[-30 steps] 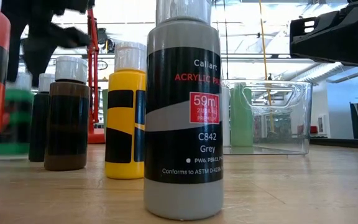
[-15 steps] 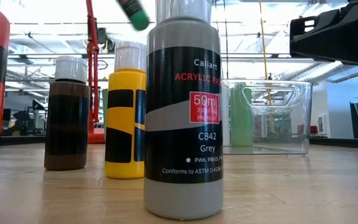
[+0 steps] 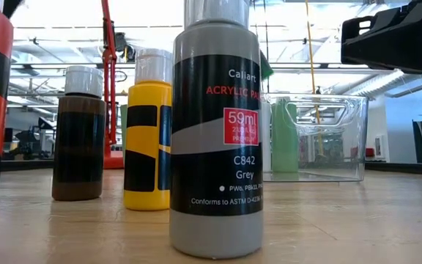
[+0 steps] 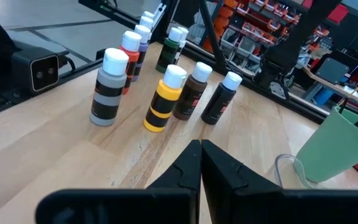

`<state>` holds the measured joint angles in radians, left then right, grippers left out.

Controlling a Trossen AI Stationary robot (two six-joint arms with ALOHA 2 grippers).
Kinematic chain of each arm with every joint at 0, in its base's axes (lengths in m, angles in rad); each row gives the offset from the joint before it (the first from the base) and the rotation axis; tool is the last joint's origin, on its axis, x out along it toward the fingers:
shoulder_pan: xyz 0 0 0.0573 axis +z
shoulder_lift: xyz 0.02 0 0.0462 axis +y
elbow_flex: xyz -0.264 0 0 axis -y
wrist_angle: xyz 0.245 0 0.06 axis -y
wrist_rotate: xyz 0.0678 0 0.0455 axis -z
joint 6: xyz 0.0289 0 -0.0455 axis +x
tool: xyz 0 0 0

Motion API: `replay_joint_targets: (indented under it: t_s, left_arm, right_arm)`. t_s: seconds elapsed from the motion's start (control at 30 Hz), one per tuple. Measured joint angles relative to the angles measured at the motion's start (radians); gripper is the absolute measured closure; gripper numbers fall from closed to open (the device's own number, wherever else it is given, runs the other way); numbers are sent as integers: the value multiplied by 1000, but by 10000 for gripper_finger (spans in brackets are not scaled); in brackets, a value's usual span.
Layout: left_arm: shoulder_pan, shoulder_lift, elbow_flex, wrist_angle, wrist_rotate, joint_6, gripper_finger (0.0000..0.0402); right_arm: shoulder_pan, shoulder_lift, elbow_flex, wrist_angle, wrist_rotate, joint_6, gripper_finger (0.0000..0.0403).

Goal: Pick & Place Paint Supplies
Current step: Put the small green paint bottle into the transparent bin

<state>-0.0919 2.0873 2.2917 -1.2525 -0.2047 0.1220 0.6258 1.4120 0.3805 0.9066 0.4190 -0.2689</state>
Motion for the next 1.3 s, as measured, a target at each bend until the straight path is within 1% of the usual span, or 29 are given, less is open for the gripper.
replay_joint_targets:
  t_s: [0.07,0.13,0.23,0.43,0.67,0.97,1.17,1.23,1.3]
  left_arm:
    - [29,69,65,-9,8,17,309]
    - [55,96,48,21,30,43,309]
    - [90,141,40,23,57,83,309]
    - [141,193,42,89,62,87,309]
    - [150,242,41,134,65,78,309]
    - [157,299,40,151,-6,71,309]
    - [173,320,40,155,-5,59,309]
    - [177,320,40,153,-4,49,294]
    - [180,319,40,155,-5,40,269]
  right_arm:
    - [0,0,0,-4,0,2,399]
    - [0,0,0,-3,0,-2,399]
    - [0,0,0,-4,-1,-4,399]
    - [-5,0,1,-7,-1,-13,399]
    - [-9,0,0,9,-3,-31,399]
    - [-12,0,1,6,-3,-31,399]
    - [-17,0,1,3,-3,-31,399]
    - [-18,0,1,1,-4,-31,399]
    - [-18,0,1,1,-4,-31,399]
